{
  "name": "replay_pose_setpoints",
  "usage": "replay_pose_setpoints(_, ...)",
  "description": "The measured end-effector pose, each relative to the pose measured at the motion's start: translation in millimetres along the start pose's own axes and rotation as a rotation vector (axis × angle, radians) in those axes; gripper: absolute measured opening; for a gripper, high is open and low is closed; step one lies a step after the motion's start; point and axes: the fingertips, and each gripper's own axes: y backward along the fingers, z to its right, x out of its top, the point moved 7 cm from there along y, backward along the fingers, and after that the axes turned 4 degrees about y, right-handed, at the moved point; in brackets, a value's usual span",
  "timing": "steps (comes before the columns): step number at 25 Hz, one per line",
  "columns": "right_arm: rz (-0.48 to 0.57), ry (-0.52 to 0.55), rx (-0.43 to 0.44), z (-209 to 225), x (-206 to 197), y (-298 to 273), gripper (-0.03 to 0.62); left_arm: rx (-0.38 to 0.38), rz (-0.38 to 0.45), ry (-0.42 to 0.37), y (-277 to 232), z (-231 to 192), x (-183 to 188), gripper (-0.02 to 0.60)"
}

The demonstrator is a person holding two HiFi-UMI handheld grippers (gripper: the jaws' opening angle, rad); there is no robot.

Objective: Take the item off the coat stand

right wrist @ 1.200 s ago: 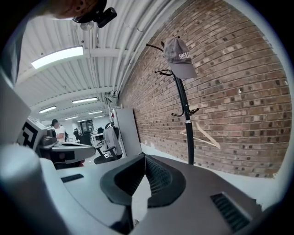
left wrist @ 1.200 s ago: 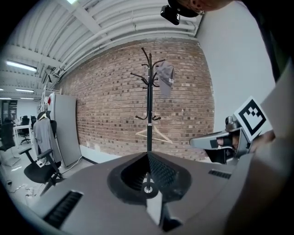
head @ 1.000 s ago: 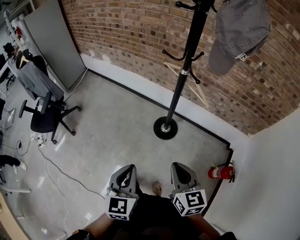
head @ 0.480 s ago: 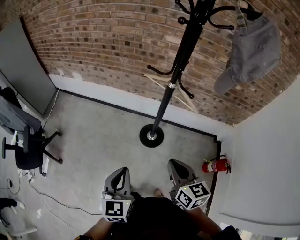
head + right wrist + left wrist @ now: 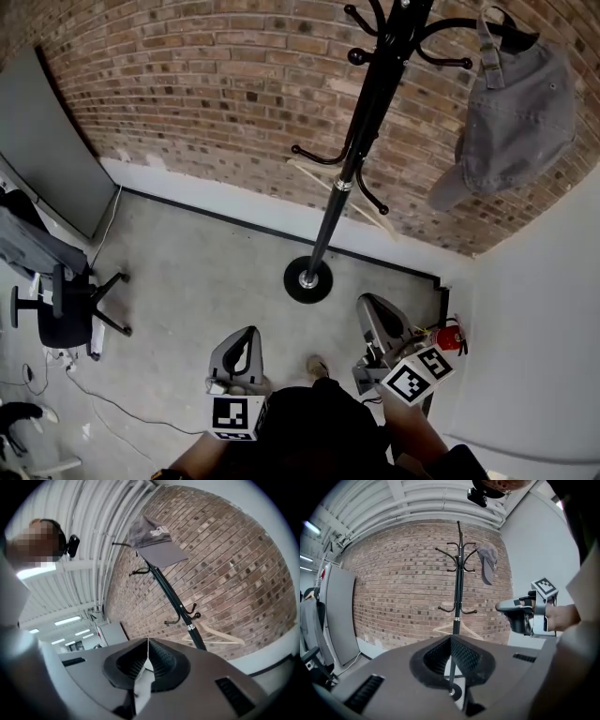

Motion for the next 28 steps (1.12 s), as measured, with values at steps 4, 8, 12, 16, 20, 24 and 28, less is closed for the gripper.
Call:
replay_pose_setpoints(4,0.144,-0.148,0.169,34.6,50.8,2.7,0.017,0.03,-0.008,-0.036,-18.4,29.3,8.4,0.025)
replay_pose_setpoints(8,0.224,-0.198,0.294,67.9,89.7,3.9,0.02,0.063,0.046,-0.063,-41.9,59.9,17.9,0.025)
replay_pose_setpoints(12,0.298,-0.301,0.432,98.9,113.7,6.8,0.114,0.094,0.025,-0.097,-54.2,89.6,16.0,0.025)
replay_pose_setpoints(16,0.367,-0.427,0.571,129.8,130.1,6.3,0.144,0.128,0.009,-0.116,-63.7,115.8,8.6,0.025)
replay_pose_setpoints(20,0.415,-0.563,0.705,151.0,142.9,-9.9,0.147,0.192,-0.013,-0.116,-68.1,123.0,6.3,0.025)
replay_pose_setpoints(24,0.454,-0.655,0.796,158.4,148.0,-26.6,0.147,0.241,-0.02,-0.129,-66.4,122.9,7.4,0.025)
replay_pose_setpoints(28,0.489,-0.674,0.864,157.0,155.5,-29.8,0.146,0.264,-0.051,-0.131,-64.9,126.1,1.7,0.025)
